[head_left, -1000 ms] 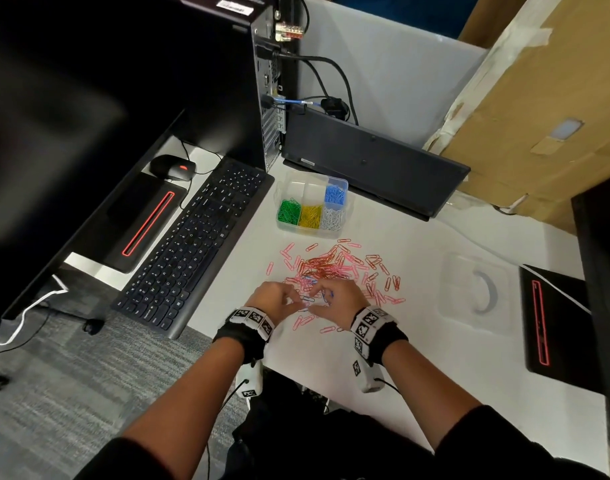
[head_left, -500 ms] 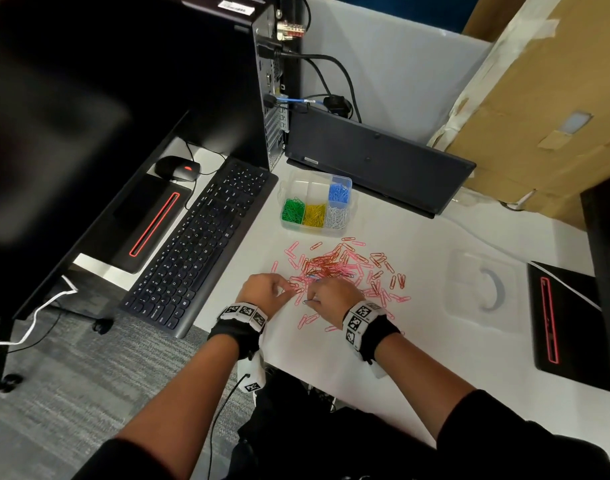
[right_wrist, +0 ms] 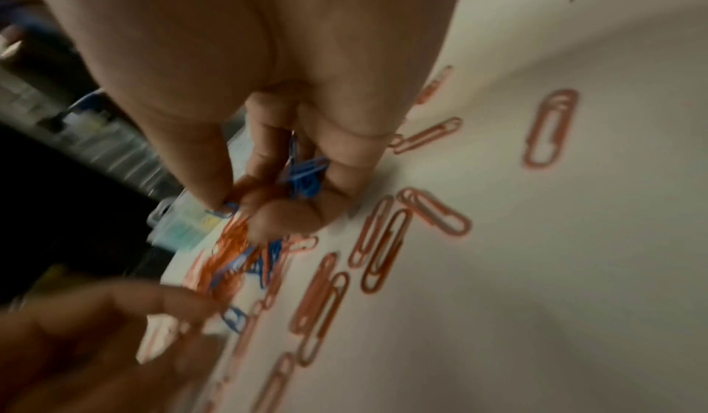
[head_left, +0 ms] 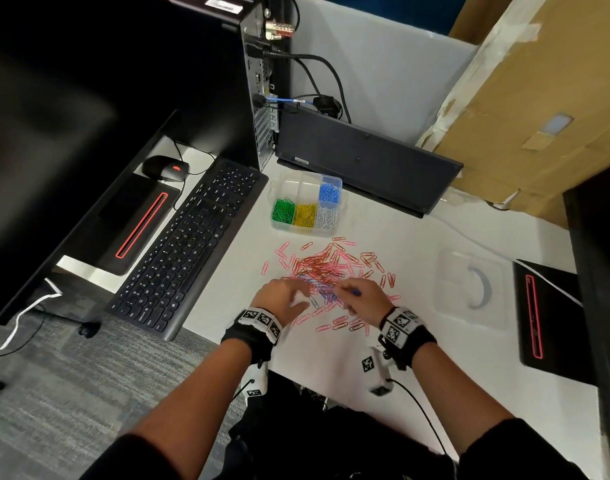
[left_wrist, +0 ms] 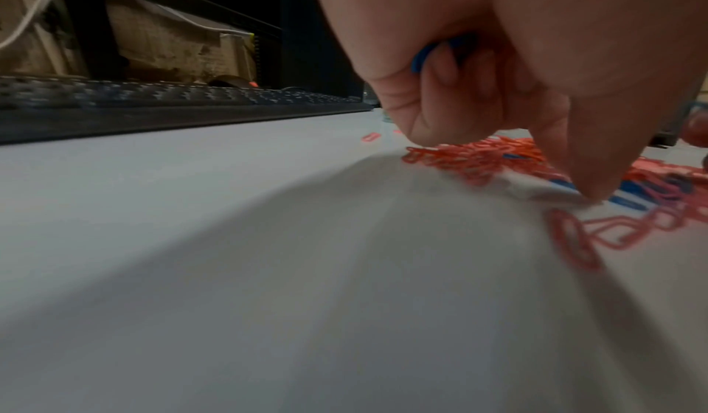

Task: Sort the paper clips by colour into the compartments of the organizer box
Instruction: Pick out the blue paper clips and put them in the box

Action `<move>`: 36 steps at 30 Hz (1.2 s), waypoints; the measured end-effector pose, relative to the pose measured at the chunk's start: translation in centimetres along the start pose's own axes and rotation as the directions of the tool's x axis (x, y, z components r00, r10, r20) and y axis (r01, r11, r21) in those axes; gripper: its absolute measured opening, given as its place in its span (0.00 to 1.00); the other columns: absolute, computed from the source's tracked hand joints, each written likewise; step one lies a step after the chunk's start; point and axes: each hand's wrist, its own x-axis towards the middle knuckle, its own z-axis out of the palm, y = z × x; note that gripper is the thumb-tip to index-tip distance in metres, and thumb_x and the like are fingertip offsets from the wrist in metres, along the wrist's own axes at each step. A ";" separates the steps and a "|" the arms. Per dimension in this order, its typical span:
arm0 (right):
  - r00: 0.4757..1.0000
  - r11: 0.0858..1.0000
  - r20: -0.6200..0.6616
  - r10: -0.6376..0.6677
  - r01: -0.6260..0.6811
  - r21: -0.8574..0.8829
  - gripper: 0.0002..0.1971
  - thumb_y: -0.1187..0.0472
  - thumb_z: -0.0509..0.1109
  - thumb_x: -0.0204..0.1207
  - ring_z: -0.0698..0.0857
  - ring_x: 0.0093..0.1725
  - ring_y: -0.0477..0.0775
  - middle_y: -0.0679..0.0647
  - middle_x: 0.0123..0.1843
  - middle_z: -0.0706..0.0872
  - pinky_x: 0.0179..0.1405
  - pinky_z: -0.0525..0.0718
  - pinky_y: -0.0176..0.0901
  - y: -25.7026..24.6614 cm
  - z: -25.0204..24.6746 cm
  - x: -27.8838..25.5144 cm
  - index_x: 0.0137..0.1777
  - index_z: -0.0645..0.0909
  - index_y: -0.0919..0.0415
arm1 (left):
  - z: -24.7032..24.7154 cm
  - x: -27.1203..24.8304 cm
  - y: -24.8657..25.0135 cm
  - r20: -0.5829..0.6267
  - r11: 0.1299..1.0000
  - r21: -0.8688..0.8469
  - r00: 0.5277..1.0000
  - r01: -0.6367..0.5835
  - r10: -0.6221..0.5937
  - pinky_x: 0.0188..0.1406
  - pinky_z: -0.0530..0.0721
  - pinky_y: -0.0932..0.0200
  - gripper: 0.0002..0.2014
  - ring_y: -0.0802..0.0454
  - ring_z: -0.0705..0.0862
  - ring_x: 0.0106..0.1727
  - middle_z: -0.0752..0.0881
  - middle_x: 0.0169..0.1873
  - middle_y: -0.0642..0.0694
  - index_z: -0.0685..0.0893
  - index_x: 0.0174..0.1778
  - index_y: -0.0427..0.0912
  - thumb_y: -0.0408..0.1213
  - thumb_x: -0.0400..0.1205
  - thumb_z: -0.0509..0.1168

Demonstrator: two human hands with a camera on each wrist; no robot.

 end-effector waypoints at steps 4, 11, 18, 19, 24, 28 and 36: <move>0.971 0.737 0.129 0.199 -0.235 0.633 0.04 0.68 0.68 0.81 0.85 0.36 0.54 0.61 0.38 0.85 0.31 0.86 0.40 0.0 -0.8 -1.2 0.45 0.82 0.68 | 0.7 0.6 1.1 -0.025 0.999 0.027 0.999 0.034 -0.033 0.48 0.83 0.58 0.08 0.50 0.86 0.44 0.89 0.44 0.52 0.89 0.46 0.57 0.51 0.73 0.74; 0.954 0.521 0.232 0.189 -0.298 0.800 0.11 0.67 0.67 0.82 0.84 0.34 0.50 0.58 0.38 0.84 0.31 0.87 0.36 -0.3 -1.2 -1.3 0.60 0.85 0.69 | 0.4 1.0 1.4 0.037 0.996 0.021 0.995 -0.092 0.091 0.48 0.83 0.61 0.06 0.54 0.85 0.42 0.91 0.46 0.55 0.92 0.49 0.52 0.41 0.78 0.72; 0.983 0.897 -0.025 0.182 -0.156 0.414 0.08 0.58 0.76 0.78 0.78 0.27 0.48 0.55 0.30 0.83 0.25 0.78 0.37 -1.0 -0.7 0.5 0.42 0.88 0.63 | 0.1 1.4 1.6 0.051 0.999 0.025 0.998 -0.036 0.035 0.46 0.83 0.62 0.03 0.56 0.83 0.41 0.90 0.43 0.54 0.92 0.43 0.53 0.43 0.77 0.73; 0.987 0.942 -0.066 0.149 -0.122 0.312 0.06 0.59 0.76 0.78 0.77 0.26 0.49 0.54 0.29 0.82 0.25 0.78 0.38 -1.1 -0.5 0.7 0.45 0.89 0.62 | 0.1 1.6 1.7 0.070 0.998 0.048 0.997 -0.039 0.036 0.47 0.81 0.63 0.03 0.56 0.83 0.43 0.90 0.45 0.54 0.91 0.44 0.52 0.43 0.78 0.72; 0.990 0.946 -0.093 0.108 -0.073 0.316 0.10 0.68 0.71 0.80 0.83 0.27 0.52 0.58 0.33 0.88 0.26 0.84 0.40 -1.5 0.0 1.3 0.59 0.86 0.69 | 0.2 1.7 2.2 0.093 0.986 0.138 0.992 -0.098 0.086 0.48 0.77 0.61 0.05 0.49 0.84 0.50 0.88 0.48 0.50 0.88 0.49 0.52 0.43 0.79 0.70; 0.968 0.988 -0.242 -0.062 0.024 -0.155 0.05 0.56 0.82 0.69 0.77 0.26 0.37 0.41 0.25 0.81 0.31 0.75 0.31 -1.2 -0.3 1.3 0.39 0.90 0.55 | 0.2 1.5 1.9 0.084 0.982 0.131 0.989 -0.134 0.123 0.47 0.74 0.63 0.05 0.50 0.84 0.50 0.89 0.50 0.51 0.91 0.48 0.52 0.43 0.80 0.70; 0.974 0.882 -0.202 -0.106 -0.001 -0.471 0.09 0.50 0.80 0.68 0.84 0.37 0.45 0.46 0.37 0.88 0.42 0.82 0.39 -0.6 1.2 1.5 0.34 0.86 0.52 | 0.1 1.6 2.5 0.171 0.988 0.143 0.985 -0.056 0.031 0.51 0.83 0.54 0.08 0.42 0.84 0.51 0.85 0.53 0.41 0.86 0.50 0.42 0.42 0.83 0.65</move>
